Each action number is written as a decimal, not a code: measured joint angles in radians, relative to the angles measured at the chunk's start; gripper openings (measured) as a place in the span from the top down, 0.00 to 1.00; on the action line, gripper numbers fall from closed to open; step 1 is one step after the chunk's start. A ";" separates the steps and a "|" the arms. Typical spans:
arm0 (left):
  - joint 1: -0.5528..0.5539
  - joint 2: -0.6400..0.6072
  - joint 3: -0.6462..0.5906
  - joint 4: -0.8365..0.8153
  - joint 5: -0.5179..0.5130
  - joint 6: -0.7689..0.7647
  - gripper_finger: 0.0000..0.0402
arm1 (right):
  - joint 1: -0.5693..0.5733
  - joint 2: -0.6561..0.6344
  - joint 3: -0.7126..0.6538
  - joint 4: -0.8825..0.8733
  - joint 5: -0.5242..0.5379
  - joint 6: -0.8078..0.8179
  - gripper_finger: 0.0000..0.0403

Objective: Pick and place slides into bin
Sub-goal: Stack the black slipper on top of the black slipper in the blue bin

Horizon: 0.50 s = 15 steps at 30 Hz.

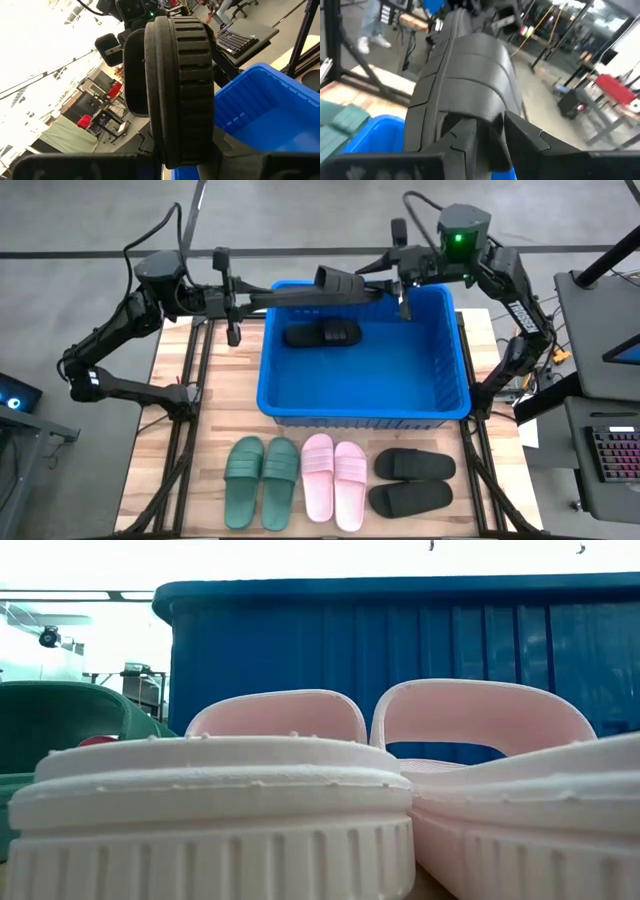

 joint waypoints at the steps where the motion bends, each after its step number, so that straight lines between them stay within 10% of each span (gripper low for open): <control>1: 0.000 0.000 0.000 0.003 0.002 0.000 0.86 | 0.000 0.000 0.000 0.017 -0.001 -0.001 0.79; 15: -0.001 0.007 0.002 0.002 0.003 -0.002 0.86 | 0.000 0.001 -0.001 0.077 0.005 -0.022 0.97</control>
